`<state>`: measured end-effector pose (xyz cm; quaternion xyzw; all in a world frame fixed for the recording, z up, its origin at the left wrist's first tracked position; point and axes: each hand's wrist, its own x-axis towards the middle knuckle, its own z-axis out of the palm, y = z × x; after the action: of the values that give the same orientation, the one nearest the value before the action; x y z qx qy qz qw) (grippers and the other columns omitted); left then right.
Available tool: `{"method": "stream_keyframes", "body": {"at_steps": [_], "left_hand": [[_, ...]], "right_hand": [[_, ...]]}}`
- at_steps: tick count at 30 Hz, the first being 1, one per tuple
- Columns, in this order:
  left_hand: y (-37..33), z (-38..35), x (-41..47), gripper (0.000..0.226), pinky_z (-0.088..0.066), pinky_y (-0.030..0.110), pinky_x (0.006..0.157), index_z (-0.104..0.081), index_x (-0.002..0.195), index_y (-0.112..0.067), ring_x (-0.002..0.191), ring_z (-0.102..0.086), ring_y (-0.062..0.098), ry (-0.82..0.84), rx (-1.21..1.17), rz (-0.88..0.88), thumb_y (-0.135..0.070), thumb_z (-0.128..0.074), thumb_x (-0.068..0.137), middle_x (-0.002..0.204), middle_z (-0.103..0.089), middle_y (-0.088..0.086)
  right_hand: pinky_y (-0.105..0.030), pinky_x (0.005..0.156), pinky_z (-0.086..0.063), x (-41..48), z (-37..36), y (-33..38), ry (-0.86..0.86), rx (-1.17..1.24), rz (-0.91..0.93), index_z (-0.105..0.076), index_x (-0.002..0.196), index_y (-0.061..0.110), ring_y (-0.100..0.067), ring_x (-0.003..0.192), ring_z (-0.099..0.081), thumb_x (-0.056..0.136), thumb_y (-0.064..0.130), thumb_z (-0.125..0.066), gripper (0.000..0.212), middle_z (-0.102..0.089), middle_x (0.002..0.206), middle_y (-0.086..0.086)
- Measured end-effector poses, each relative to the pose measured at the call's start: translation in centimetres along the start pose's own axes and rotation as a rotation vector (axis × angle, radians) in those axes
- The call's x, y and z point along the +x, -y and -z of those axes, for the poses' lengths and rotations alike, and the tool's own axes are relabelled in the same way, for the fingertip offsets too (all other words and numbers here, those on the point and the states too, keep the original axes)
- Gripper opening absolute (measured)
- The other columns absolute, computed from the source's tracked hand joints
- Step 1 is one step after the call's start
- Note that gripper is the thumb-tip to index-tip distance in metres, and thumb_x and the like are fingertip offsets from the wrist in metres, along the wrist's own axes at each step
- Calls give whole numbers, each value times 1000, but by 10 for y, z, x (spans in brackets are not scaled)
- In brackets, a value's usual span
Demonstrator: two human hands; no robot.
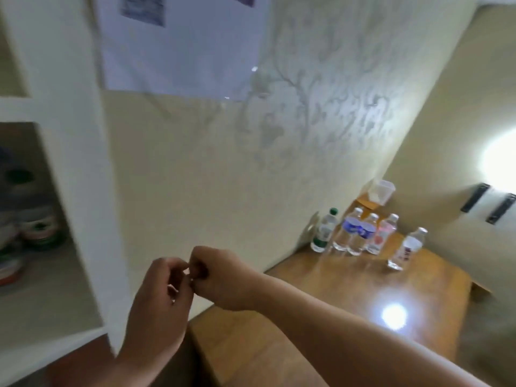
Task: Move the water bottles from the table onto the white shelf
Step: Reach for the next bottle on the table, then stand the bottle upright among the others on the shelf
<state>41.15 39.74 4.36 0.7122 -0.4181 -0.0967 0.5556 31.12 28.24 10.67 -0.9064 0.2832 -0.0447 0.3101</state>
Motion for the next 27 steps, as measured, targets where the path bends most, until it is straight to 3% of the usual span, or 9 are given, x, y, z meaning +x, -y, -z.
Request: {"method": "stream_keyframes", "body": {"at_steps": [2, 4, 7, 9, 13, 15, 21, 23, 27], "left_hand": [[-10, -52, 12, 20, -56, 30, 72, -58, 113, -35, 88, -67, 1, 130, 12, 15, -17, -63, 104, 101, -68, -15], [-18, -107, 21, 21, -58, 34, 74, -56, 116, -37, 87, -68, 3, 245, 14, 33, -22, -64, 102, 99, -69, -15], [-20, -195, 27, 25, -53, 23, 73, -56, 116, -36, 87, -67, 5, 377, 47, 55, -22, -69, 100, 96, -68, -11], [-21, -257, 32, 25, -52, 19, 74, -57, 117, -33, 89, -66, 7, 445, 71, 105, -21, -70, 100, 99, -67, -7], [-27, -380, 60, 36, -54, 24, 83, -54, 134, -27, 95, -64, 9, 561, 134, 193, -26, -69, 100, 111, -61, -8], [-33, -432, 80, 44, -54, 26, 88, -51, 141, -24, 98, -63, 10, 569, 169, 208, -27, -68, 101, 116, -60, -7], [-51, -529, 148, 64, -53, 35, 105, -40, 156, -26, 118, -62, 15, 553, 296, 196, -30, -68, 99, 138, -59, -3], [-54, -548, 167, 69, -51, 38, 111, -36, 160, -26, 128, -60, 18, 545, 320, 199, -26, -68, 99, 147, -57, 0], [-51, -578, 194, 78, -47, 37, 117, -25, 167, -32, 144, -52, 22, 551, 352, 262, -7, -60, 102, 162, -47, 2]], "right_hand": [[-39, 78, -53, -16, 19, -54, -68, 26, -79, -59, 100, 20, -26, 91, -63, 95, 13, -66, 11, -67, 100, -3], [-33, 80, -53, -32, 36, -116, -109, 24, -156, -62, 107, 21, -19, 92, -63, 97, 20, -69, 13, -67, 102, 4], [-28, 80, -53, -56, 57, -216, -158, 52, -301, -67, 111, 23, -14, 93, -65, 95, 27, -71, 17, -67, 101, 9], [-28, 82, -55, -69, 74, -285, -187, 84, -398, -68, 109, 23, -13, 94, -66, 94, 29, -72, 17, -68, 101, 9], [-24, 78, -53, -77, 113, -414, -211, 97, -539, -65, 112, 25, -12, 95, -64, 95, 32, -72, 20, -66, 106, 8], [-29, 85, -55, -68, 135, -464, -212, 85, -567, -65, 119, 22, -14, 98, -64, 95, 32, -72, 27, -67, 109, 6], [-30, 81, -56, -12, 188, -547, -263, 142, -520, -57, 136, 17, -12, 97, -67, 94, 32, -75, 49, -68, 110, 5], [-38, 92, -60, 9, 197, -562, -311, 196, -495, -51, 143, 16, -17, 109, -67, 91, 36, -79, 62, -67, 127, -1], [-49, 112, -52, 45, 204, -580, -366, 288, -459, -31, 162, 15, -32, 139, -56, 91, 32, -80, 87, -50, 156, -12]]}}
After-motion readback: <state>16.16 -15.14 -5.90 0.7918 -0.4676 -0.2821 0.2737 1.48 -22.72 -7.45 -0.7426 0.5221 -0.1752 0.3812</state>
